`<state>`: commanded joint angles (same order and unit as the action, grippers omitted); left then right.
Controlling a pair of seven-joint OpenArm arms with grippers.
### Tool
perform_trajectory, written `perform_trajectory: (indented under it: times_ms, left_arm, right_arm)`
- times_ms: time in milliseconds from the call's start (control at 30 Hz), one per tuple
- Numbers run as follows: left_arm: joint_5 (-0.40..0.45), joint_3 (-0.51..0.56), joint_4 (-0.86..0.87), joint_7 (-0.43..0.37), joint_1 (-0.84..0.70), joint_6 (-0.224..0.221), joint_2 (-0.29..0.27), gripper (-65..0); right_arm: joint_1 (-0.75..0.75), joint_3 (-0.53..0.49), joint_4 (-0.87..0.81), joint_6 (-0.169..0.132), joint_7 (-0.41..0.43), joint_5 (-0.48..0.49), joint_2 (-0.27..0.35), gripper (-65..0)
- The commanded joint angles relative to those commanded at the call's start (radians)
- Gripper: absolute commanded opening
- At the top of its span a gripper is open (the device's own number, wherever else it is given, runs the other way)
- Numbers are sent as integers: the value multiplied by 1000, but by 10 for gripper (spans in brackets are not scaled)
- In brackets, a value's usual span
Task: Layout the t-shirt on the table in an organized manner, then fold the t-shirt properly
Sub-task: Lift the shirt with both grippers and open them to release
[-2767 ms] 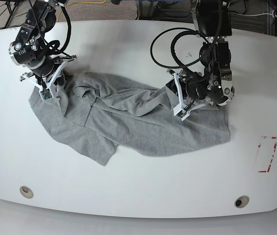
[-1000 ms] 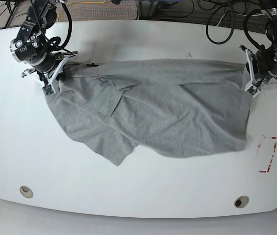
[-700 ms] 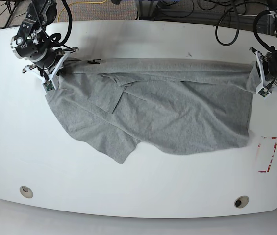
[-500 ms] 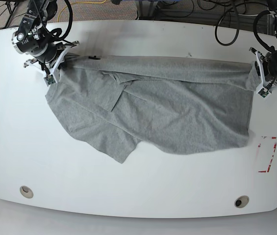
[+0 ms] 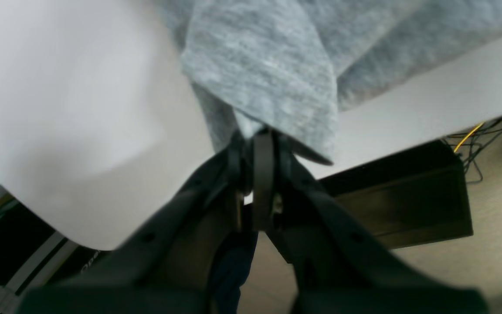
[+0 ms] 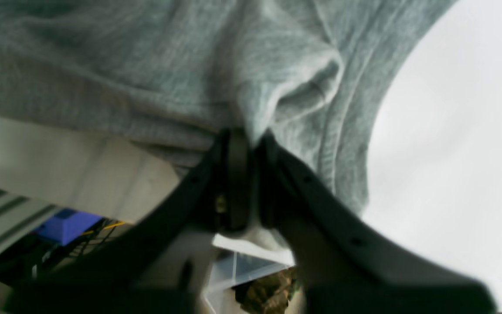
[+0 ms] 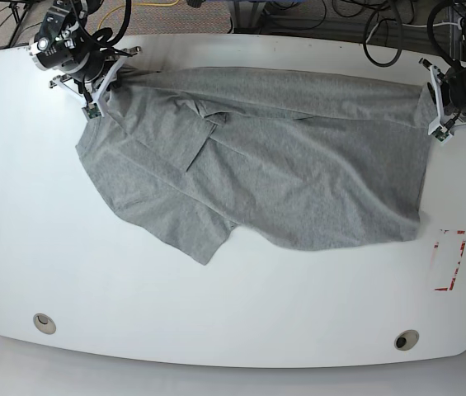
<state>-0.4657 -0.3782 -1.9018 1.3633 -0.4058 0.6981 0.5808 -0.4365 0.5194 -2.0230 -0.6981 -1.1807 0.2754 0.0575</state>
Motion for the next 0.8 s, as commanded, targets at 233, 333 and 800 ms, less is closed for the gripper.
perform_trajectory:
  times_ms: [233,333,800]
  left_arm:
    - [0,-2,2,0,-2,0,21,-635]
    - [-2,-2,2,0,-2,0,32,-635]
    - [0,-2,2,-2,-11,0,55,-635]
  right_arm:
    - [-21,2,2,0,0,0,5,-336]
    - [-21,2,0,0,0,2,2,-333]
    - [81,195,8,0,-32,124,5,-331]
